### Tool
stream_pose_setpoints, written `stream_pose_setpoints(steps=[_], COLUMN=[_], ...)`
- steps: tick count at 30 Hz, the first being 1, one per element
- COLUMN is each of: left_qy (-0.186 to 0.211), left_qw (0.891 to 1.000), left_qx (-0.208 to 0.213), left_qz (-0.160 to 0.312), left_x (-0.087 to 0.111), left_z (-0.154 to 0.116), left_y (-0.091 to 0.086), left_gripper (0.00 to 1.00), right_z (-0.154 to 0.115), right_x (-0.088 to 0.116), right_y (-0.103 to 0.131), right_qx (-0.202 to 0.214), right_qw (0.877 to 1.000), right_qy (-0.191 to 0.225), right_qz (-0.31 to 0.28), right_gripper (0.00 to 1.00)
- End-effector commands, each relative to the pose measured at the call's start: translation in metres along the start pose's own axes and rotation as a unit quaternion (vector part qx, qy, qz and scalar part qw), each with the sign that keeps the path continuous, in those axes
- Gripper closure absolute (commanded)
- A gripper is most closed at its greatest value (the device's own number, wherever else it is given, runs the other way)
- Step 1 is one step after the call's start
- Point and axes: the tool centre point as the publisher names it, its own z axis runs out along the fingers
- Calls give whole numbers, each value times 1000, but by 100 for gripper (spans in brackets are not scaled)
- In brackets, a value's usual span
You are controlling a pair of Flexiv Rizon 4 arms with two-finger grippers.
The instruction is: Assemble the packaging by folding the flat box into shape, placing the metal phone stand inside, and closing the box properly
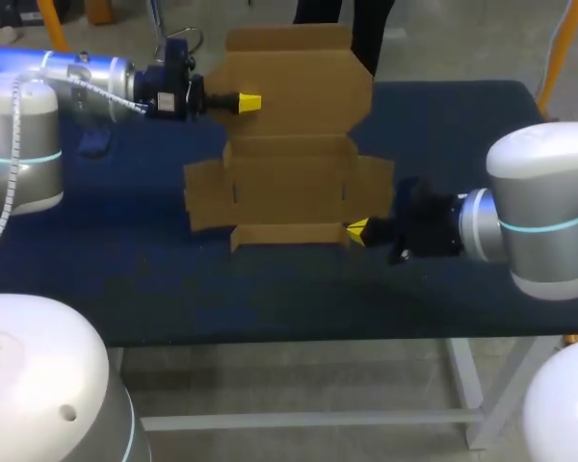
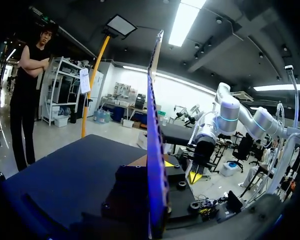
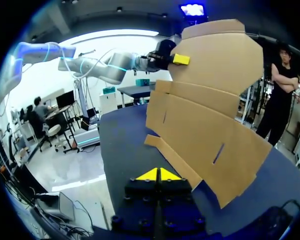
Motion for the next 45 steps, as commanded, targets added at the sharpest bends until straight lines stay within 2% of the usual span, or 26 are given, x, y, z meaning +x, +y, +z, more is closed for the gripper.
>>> stream_pose_setpoints(steps=[1,14,16,32,40,45], left_qy=[8,10,10,8,5,5], left_qw=[1000,1000,1000,999,999,999], left_qx=[3,1,-1,-10,-12,-12], left_qz=[-2,5,9,34,36,36], left_x=[-7,-9,-9,-7,-8,-8], left_z=[-3,-4,-3,2,1,1], left_y=[4,10,11,22,23,23], left_gripper=[100,100,100,100,100,100], right_z=[5,17,21,21,44,66], right_x=[4,8,8,8,23,21], right_y=[-1,-2,-2,-2,-11,-22], right_qx=[-1,-4,9,9,-22,-32], right_qw=[1000,1000,1000,1000,1000,999], right_qy=[-5,-11,-9,-9,-16,-26], right_qz=[0,8,22,22,-1,18], right_gripper=[100,100,100,100,100,100])
